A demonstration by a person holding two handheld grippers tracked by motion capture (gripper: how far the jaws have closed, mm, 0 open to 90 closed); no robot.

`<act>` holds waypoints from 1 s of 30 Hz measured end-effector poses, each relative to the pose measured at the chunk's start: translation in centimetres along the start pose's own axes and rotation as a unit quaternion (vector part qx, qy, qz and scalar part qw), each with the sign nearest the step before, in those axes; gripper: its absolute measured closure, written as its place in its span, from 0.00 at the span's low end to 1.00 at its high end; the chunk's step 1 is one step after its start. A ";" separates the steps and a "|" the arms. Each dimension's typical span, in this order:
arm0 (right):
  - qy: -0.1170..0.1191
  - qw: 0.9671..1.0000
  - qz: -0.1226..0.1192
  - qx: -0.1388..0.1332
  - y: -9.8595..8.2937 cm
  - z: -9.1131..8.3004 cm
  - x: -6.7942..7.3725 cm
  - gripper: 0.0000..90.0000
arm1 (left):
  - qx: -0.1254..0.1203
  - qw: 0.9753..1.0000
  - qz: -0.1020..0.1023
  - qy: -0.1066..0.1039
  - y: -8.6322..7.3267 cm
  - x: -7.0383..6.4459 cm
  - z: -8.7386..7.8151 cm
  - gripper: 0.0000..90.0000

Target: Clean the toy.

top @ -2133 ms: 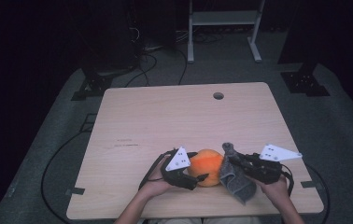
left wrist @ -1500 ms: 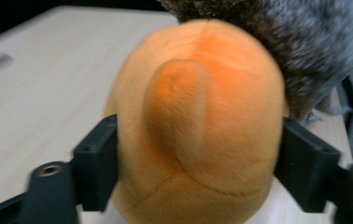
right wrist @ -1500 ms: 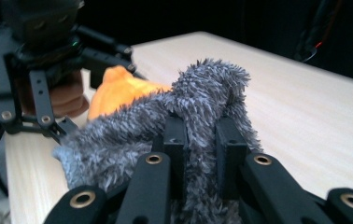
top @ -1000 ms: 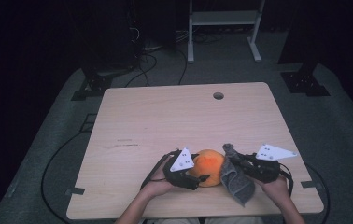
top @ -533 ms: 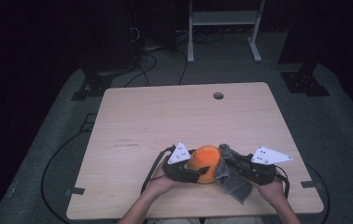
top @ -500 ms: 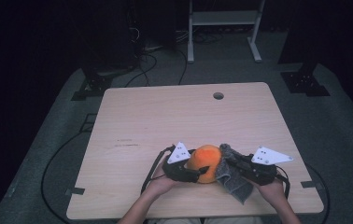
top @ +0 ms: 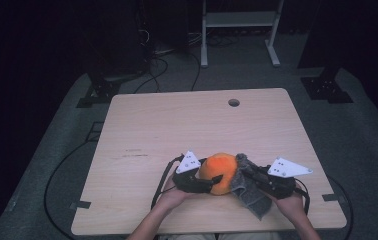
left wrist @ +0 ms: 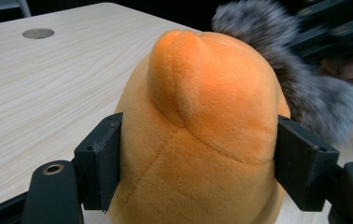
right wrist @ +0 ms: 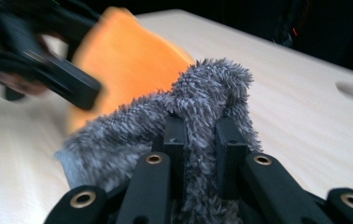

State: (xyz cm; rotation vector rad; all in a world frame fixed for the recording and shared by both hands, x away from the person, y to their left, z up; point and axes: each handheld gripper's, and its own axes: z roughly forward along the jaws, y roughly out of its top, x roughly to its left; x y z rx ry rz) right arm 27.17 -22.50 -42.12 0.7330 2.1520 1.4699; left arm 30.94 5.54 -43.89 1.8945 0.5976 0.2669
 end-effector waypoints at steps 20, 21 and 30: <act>0.026 0.999 -0.045 -0.009 1.1 0.5 1.9 0.86 | 0.020 0.996 0.091 -0.013 -0.1 -1.4 0.4 0.30; 0.023 0.999 -0.039 -0.006 0.7 0.4 1.4 0.86 | 0.019 0.996 0.089 -0.014 -0.1 -1.3 0.4 0.31; 0.025 1.000 -0.007 -0.001 0.3 -1.0 -0.2 0.86 | 0.017 0.993 0.104 -0.048 -0.1 -1.4 0.0 0.27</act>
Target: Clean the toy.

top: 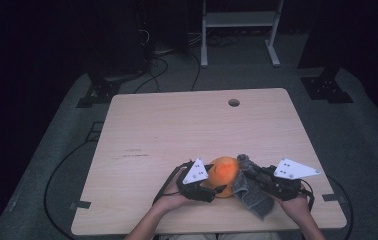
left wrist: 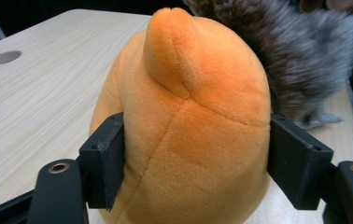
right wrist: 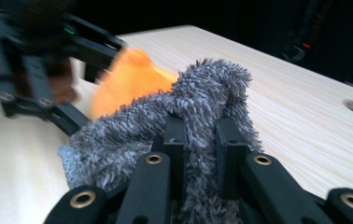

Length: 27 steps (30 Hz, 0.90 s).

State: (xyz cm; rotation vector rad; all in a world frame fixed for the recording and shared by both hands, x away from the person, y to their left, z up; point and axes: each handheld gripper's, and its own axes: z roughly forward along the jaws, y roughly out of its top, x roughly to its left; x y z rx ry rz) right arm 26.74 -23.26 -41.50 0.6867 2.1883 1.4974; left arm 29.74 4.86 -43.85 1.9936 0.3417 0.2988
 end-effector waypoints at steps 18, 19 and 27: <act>0.060 0.998 -0.031 0.018 1.1 0.1 1.2 0.86 | 0.002 1.000 0.023 -0.017 0.1 -0.9 0.4 0.20; 0.056 0.998 -0.034 0.024 1.3 -0.1 1.1 0.86 | 0.003 0.999 0.032 -0.017 0.1 -1.1 0.5 0.22; 0.082 0.993 -0.074 0.038 3.3 0.2 3.0 0.86 | 0.027 0.996 0.080 -0.035 0.1 -2.1 0.7 0.31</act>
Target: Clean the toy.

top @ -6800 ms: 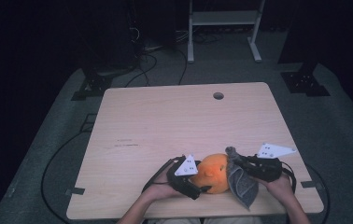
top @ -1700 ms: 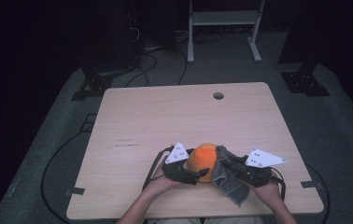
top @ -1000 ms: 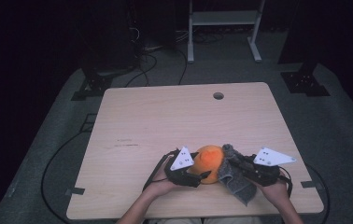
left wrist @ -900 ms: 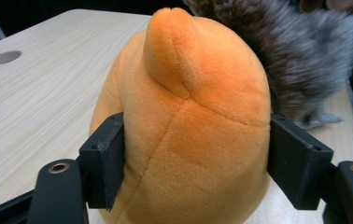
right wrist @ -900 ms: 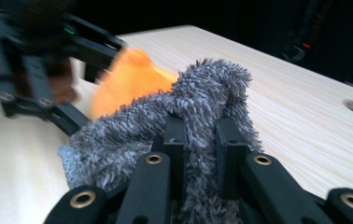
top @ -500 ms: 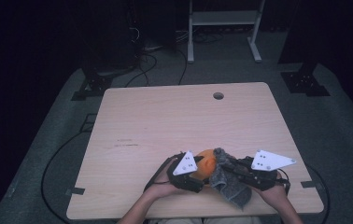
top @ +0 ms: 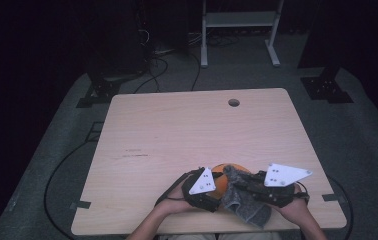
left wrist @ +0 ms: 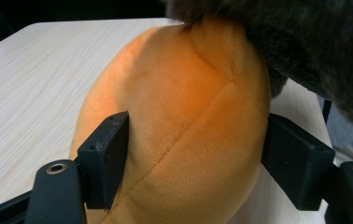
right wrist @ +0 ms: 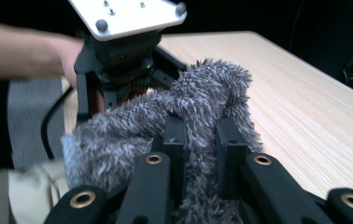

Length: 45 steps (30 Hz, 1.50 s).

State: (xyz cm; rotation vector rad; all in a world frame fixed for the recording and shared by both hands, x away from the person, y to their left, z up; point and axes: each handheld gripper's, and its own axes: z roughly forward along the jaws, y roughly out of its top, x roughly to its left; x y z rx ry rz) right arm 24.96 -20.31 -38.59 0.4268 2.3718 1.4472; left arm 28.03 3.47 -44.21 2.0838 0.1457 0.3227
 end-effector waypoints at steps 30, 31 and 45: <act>-0.008 0.998 0.068 0.005 -2.5 -2.2 -3.2 0.86 | 0.001 1.000 0.010 -0.018 -0.3 -0.1 0.0 0.30; 0.003 0.998 0.068 0.001 -2.2 -1.9 -2.8 0.86 | 0.000 1.000 0.008 -0.018 -0.4 0.0 0.0 0.29; -0.024 0.995 0.093 0.007 -3.9 -2.1 -4.2 0.86 | -0.001 1.000 0.008 -0.005 -0.6 0.0 0.1 0.29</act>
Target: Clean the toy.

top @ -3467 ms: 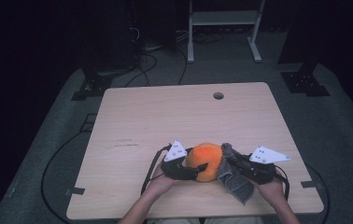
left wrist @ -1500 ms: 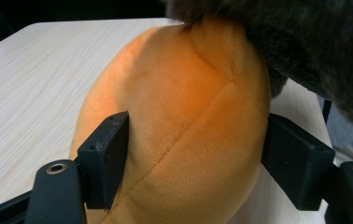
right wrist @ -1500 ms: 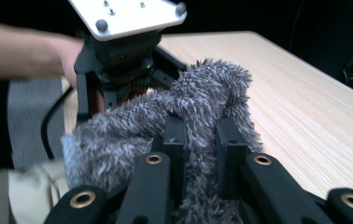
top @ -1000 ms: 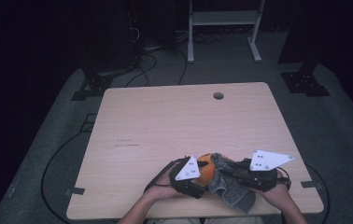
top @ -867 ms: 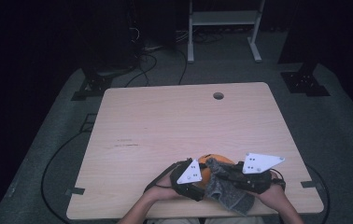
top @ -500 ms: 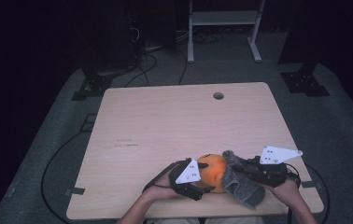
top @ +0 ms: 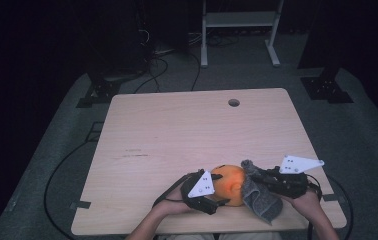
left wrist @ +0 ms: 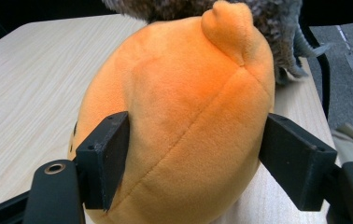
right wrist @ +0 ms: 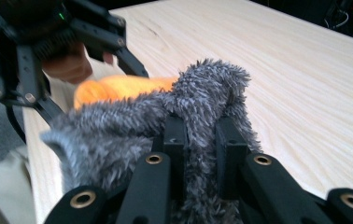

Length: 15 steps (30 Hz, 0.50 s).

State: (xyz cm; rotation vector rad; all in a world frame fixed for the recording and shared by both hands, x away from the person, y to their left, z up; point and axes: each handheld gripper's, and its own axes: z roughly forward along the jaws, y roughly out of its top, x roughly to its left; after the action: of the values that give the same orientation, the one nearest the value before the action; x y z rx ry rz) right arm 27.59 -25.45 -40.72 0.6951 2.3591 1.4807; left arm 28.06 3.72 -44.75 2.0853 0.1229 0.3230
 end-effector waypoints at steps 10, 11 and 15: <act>-0.010 1.000 0.013 0.004 -1.0 0.6 -0.8 0.86 | -0.003 1.000 -0.006 -0.003 -0.2 0.4 -0.3 0.29; -0.017 1.000 0.025 0.006 -1.6 0.3 -1.2 0.86 | -0.003 1.000 -0.005 -0.003 -0.2 0.4 -0.3 0.29; -0.020 0.999 0.033 -0.008 -1.9 -0.7 -1.3 0.86 | -0.002 1.000 -0.012 -0.002 -0.4 0.6 -0.6 0.29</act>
State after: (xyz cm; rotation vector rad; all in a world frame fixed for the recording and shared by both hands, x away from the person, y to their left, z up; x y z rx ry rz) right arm 27.87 -27.33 -42.18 0.7970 2.3138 1.4965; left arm 28.52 4.58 -44.69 2.0792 0.1455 0.3041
